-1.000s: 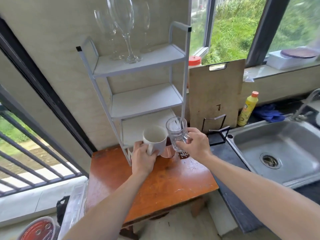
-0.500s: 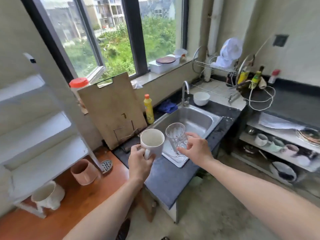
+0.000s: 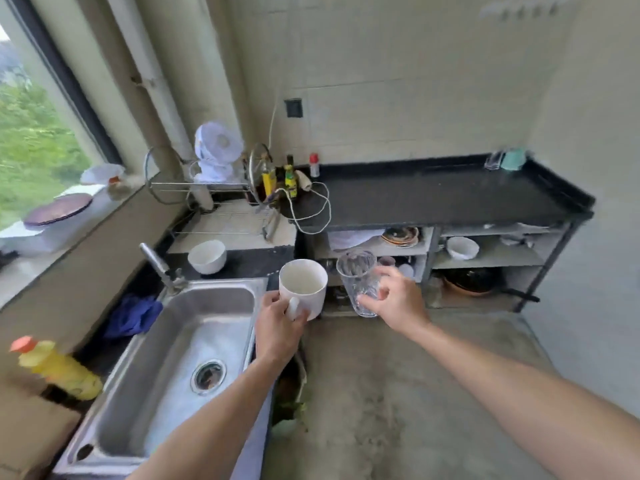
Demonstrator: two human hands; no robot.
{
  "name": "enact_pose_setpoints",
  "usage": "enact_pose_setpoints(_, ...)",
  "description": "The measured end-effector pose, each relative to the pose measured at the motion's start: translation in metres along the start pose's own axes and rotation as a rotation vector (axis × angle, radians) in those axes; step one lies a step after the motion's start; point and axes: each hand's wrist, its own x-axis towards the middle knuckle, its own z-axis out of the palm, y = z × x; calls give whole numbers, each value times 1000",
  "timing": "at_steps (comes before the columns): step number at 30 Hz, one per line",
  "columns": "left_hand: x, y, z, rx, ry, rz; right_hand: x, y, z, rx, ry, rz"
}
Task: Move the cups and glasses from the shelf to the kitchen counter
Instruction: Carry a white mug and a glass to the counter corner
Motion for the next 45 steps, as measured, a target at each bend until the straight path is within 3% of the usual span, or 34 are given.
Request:
enact_pose_setpoints(12,101,155,216,-78,-298,226,60,199,-133,-125,272,333)
enact_pose_setpoints(22,180,274,359,-123,-322,215,167,332,-232,-172,316,354)
enact_pose_setpoints(33,312,355,509,-124,-378,226,307,471,-267,-222,291,428)
enact_pose_setpoints(45,456,464,654,-140,-510,277,450,599,-338,-215,387,548)
